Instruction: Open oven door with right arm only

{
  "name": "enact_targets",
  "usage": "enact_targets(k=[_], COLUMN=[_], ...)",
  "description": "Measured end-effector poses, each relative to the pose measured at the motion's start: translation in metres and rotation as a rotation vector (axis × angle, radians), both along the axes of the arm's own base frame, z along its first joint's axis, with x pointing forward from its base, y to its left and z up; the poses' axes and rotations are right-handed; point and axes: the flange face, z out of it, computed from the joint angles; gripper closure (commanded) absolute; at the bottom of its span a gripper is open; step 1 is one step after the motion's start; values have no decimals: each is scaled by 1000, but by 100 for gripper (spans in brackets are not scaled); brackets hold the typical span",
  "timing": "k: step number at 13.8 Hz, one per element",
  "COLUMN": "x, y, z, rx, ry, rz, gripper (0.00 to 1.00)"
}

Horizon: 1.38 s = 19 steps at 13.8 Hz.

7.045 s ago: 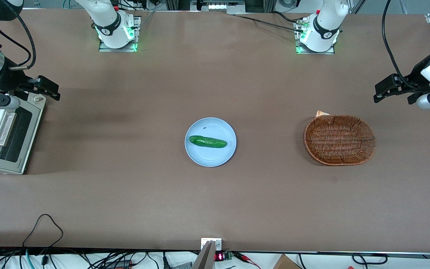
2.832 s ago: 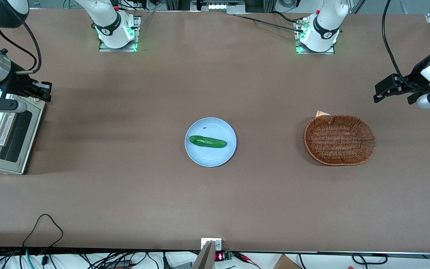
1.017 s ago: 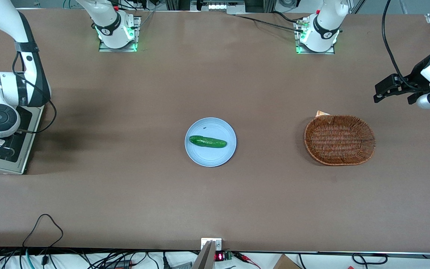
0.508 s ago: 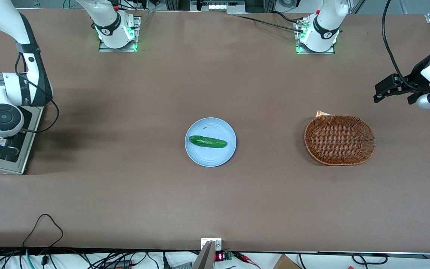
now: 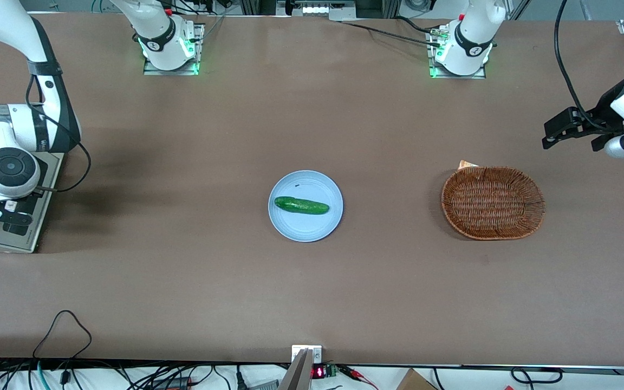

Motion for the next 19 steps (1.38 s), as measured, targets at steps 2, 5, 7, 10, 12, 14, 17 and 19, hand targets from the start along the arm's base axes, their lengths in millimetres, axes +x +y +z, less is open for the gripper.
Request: enact_targets(k=[2,5,7,10,12,14,17,19], x=[0,1,1,2,3,3,4,4], y=[10,27,37,51,61,68,75,77], z=[-3,-10,-16,-30,-44,-60,-83,-99], rx=[18,69,105,138,158,183,211,224], ry=[0,-9,-15,-15,-12,-9,-6,-5], rz=[8,10,12,25,35,44,53,58], gripper=[100,100,100,100,100,100,100,100])
